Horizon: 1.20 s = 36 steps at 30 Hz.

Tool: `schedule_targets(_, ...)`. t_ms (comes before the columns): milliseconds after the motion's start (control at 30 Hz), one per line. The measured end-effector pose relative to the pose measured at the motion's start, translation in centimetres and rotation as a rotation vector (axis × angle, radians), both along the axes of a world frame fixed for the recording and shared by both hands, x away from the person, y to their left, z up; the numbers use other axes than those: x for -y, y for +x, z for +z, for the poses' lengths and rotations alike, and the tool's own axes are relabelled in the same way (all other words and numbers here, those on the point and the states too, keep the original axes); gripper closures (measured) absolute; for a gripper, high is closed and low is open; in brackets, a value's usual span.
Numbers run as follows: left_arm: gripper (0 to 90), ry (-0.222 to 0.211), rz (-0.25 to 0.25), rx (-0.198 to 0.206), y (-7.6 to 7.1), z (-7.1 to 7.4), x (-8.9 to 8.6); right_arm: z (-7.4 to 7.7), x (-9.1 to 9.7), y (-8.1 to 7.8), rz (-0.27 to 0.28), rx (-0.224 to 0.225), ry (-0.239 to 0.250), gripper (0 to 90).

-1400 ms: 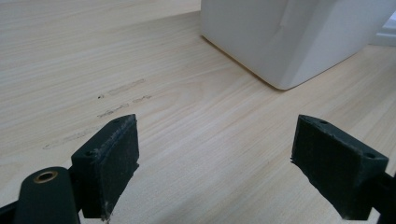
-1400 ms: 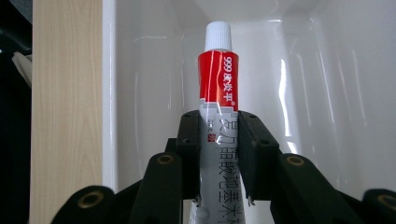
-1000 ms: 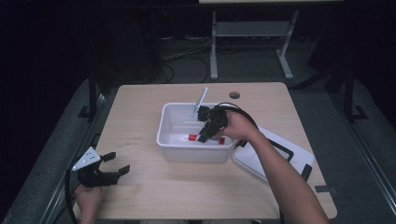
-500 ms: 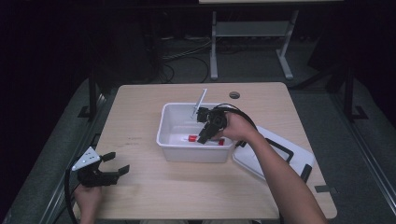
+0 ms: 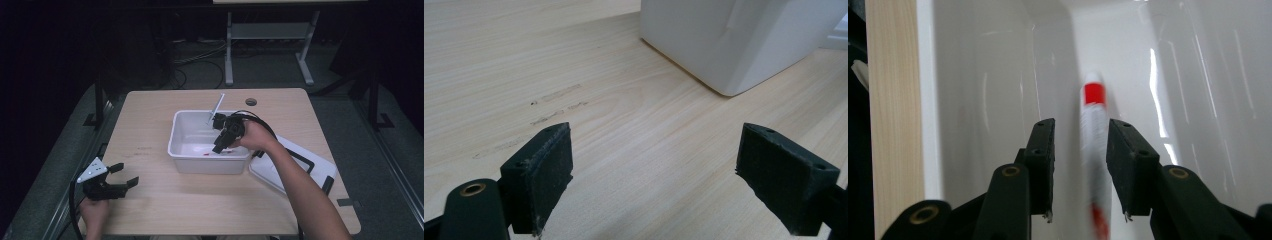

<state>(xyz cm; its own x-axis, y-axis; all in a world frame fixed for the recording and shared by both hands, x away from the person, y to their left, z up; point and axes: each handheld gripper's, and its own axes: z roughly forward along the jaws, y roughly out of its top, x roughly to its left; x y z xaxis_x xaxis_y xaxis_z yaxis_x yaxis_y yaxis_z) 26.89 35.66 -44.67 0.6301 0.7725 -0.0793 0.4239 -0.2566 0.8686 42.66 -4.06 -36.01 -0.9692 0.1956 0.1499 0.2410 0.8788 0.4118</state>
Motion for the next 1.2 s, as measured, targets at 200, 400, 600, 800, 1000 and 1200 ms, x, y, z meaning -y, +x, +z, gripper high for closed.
schedule_targets(200, 14.3, 0.002, -0.001, -0.002, 0.0, 0.0, 0.1, 1.4, 0.7, -0.2, -0.015, 0.023, 0.015, 60.9)
schedule_targets(400, 14.3, 0.009, -0.007, -0.005, 0.1, -0.1, 0.1, 2.8, 1.2, -0.7, -0.023, 0.045, 0.019, 57.3)
schedule_targets(600, 14.3, 0.01, -0.007, -0.005, 0.1, -0.1, 0.0, 3.6, 1.8, -1.1, -0.032, 0.056, 0.033, 53.2)
schedule_targets(800, 14.3, 0.011, -0.009, -0.005, 0.1, -0.1, 0.2, 4.4, 2.6, -1.6, -0.047, 0.061, 0.039, 50.5)
schedule_targets(1000, 14.3, 0.011, -0.008, -0.005, 0.1, -0.1, 0.2, 5.0, 3.4, -2.1, -0.055, 0.067, 0.042, 47.5)
schedule_targets(1200, 14.3, 0.01, -0.009, -0.006, 0.1, -0.1, 0.2, 5.7, 4.2, -2.5, -0.066, 0.082, 0.037, 46.2)
